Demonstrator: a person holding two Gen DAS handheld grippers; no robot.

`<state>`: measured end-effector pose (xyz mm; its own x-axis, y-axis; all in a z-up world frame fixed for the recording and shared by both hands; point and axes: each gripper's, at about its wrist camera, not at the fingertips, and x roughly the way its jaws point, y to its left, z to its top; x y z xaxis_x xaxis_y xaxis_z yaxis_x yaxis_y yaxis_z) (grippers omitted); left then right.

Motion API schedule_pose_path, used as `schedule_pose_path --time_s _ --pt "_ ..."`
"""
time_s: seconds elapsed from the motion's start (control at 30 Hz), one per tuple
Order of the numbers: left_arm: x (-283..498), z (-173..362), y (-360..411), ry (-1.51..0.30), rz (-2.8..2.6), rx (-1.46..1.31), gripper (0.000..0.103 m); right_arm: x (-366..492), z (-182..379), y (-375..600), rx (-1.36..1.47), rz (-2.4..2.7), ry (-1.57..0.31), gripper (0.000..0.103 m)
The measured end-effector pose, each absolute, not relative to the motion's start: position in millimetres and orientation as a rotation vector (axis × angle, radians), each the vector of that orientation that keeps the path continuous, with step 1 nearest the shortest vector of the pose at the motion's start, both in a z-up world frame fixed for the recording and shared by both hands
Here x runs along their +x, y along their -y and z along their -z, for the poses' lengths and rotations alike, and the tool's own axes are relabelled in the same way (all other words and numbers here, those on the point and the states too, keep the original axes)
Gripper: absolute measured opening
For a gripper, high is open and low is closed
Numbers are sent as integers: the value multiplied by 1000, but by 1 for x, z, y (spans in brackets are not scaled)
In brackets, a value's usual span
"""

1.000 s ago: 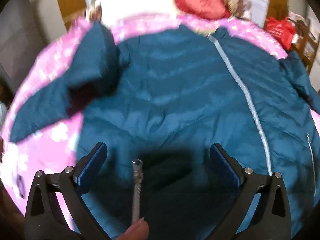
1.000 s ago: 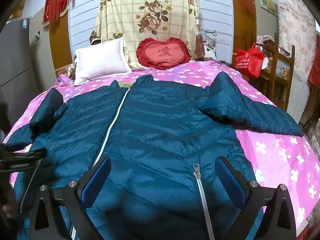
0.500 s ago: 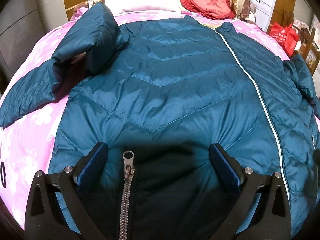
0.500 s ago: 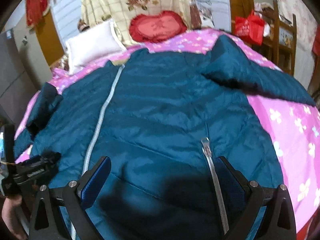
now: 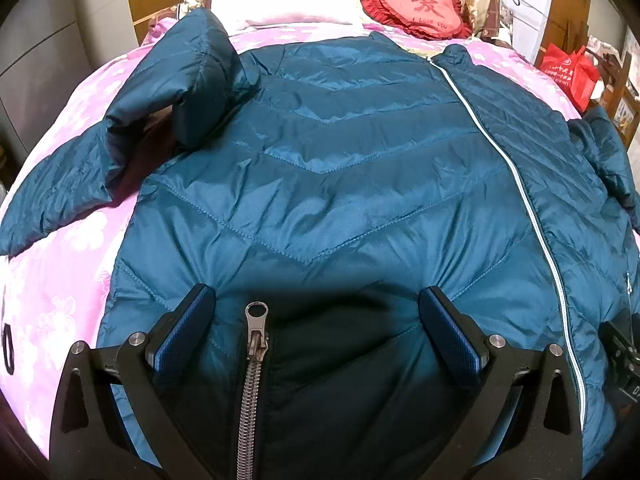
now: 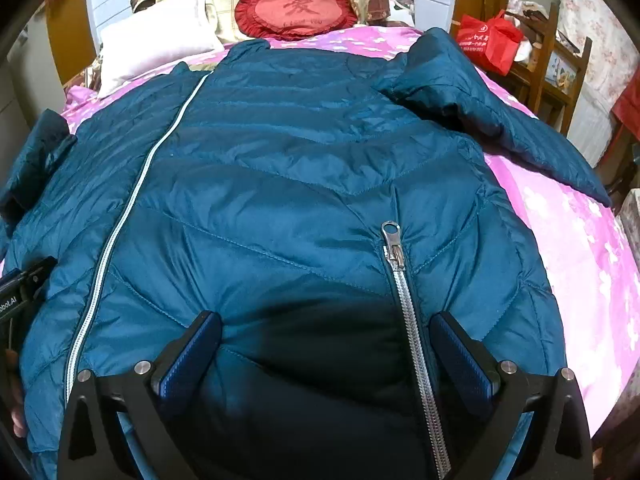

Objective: Fold large clothes

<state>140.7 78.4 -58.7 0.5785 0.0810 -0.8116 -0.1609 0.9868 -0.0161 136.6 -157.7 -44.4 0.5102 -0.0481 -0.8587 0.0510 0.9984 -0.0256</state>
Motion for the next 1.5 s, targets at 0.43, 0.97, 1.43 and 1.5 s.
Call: schedule_pose_path --time_s 0.43,0.97,1.43,1.5 --pt "132 47 -87 -916 -150 -93 103 125 -5 166 42 73 -808 103" --pt "116 15 -420 -871 -609 -229 102 110 -19 147 17 -17 -740 103" --pt "167 56 -455 -1009 -505 -111 45 122 -3 144 -25 16 -823 103" --pt "175 53 -443 -1016 -454 -74 15 123 -2 145 -18 22 -824 103"
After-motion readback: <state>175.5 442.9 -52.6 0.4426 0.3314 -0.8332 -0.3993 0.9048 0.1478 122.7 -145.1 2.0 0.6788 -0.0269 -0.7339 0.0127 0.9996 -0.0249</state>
